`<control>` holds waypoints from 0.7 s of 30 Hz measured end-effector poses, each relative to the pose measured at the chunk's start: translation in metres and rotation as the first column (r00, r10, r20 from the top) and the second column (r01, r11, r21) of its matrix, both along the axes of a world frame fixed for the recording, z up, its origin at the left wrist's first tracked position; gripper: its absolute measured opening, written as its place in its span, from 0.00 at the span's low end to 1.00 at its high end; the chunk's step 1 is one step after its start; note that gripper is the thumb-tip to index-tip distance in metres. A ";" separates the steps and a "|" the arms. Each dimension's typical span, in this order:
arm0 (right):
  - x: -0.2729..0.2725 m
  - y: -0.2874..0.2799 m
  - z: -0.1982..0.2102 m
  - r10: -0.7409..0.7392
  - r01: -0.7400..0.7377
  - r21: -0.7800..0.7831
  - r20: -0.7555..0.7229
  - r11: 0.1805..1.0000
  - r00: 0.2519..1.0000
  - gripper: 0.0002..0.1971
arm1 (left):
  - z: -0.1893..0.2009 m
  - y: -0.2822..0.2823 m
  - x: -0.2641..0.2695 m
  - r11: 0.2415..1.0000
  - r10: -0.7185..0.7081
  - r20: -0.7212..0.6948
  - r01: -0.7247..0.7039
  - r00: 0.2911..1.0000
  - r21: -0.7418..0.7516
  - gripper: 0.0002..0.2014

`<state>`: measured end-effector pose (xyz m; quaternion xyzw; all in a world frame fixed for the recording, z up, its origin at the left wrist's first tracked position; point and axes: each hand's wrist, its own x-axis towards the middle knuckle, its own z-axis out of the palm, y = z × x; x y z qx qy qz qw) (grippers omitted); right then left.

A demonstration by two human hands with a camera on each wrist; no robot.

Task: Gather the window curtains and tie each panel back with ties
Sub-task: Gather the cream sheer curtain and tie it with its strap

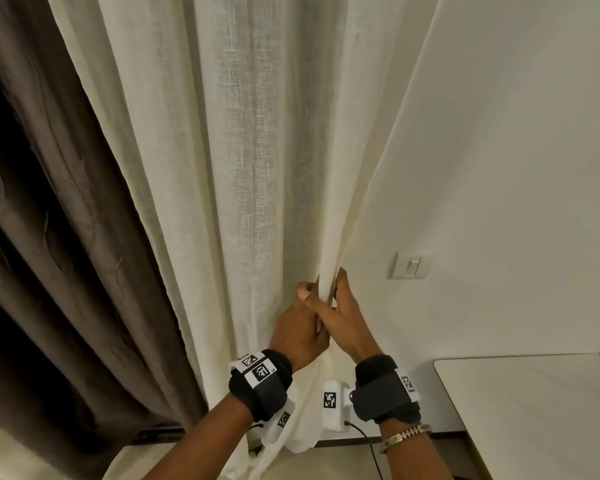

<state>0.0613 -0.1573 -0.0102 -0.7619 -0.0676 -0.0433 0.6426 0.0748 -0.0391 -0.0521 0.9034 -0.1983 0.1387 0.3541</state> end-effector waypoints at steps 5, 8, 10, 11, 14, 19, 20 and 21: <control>0.010 -0.008 0.014 -0.260 0.260 0.005 0.035 0.966 0.965 0.14 | 0.021 0.020 -0.027 0.994 0.108 0.303 -0.098 0.947 -0.046 0.26; 0.014 -0.015 0.017 -0.279 0.279 -0.030 0.020 0.960 0.960 0.22 | 0.031 0.044 -0.036 0.927 0.374 0.593 -0.287 0.713 -0.240 0.17; 0.015 -0.014 0.018 -0.268 0.268 -0.017 0.002 0.963 0.963 0.23 | 0.037 0.063 -0.033 0.851 0.526 0.558 -0.399 0.643 -0.342 0.26; 0.014 -0.011 0.019 -0.260 0.260 -0.004 -0.009 0.966 0.965 0.23 | 0.037 0.070 -0.030 0.823 0.567 0.509 -0.433 0.647 -0.367 0.32; 0.013 -0.001 0.021 -0.226 0.227 0.029 -0.041 0.973 0.973 0.23 | 0.039 0.078 -0.023 0.815 0.553 0.255 -0.451 0.793 -0.364 0.37; 0.013 0.010 0.026 -0.173 0.175 0.007 -0.086 0.985 0.981 0.25 | 0.024 0.079 -0.008 0.838 0.453 0.043 -0.410 0.890 -0.359 0.24; 0.012 0.011 0.026 -0.171 0.173 0.004 -0.091 0.985 0.981 0.25 | 0.023 0.077 -0.008 0.845 0.446 0.047 -0.403 0.894 -0.351 0.23; 0.010 0.011 0.025 -0.165 0.167 0.006 -0.090 0.986 0.982 0.25 | 0.022 0.075 -0.010 0.850 0.439 0.054 -0.395 0.897 -0.349 0.23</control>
